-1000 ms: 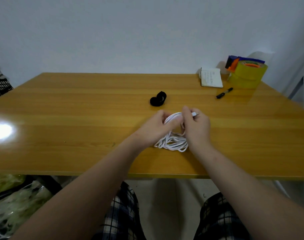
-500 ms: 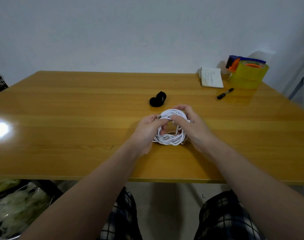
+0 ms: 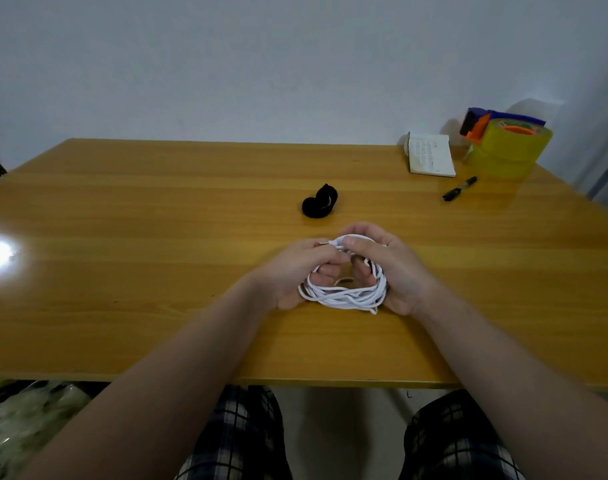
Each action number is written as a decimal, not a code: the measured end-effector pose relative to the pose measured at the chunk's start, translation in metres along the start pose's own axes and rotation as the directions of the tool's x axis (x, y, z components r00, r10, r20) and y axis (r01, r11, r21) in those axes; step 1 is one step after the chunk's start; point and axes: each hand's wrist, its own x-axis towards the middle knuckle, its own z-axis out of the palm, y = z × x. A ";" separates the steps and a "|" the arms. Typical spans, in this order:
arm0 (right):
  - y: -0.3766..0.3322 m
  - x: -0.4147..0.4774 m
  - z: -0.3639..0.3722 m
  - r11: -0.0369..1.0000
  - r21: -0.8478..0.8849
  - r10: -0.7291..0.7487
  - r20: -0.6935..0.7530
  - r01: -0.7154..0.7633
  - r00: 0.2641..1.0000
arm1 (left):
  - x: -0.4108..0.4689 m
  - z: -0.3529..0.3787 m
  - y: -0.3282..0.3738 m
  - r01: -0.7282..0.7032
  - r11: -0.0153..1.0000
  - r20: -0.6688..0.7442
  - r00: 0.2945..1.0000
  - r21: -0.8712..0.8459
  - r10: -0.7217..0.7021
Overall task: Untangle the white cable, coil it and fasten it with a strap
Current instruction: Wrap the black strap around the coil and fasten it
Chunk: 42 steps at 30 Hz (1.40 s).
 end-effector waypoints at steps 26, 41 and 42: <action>0.008 0.116 -0.006 0.216 -0.975 -0.185 0.010 0.051 0.983 | 0.011 -0.043 0.008 -0.351 0.873 -0.601 0.634 0.339 0.487; 0.004 0.064 0.005 0.948 -0.162 -0.311 -0.311 0.272 0.898 | -0.004 -0.027 0.006 -0.342 0.861 -0.377 0.792 0.377 0.480; 0.002 0.062 0.006 0.954 -0.127 -0.300 -0.310 0.273 0.902 | -0.004 -0.026 0.005 -0.333 0.867 -0.379 0.798 0.371 0.469</action>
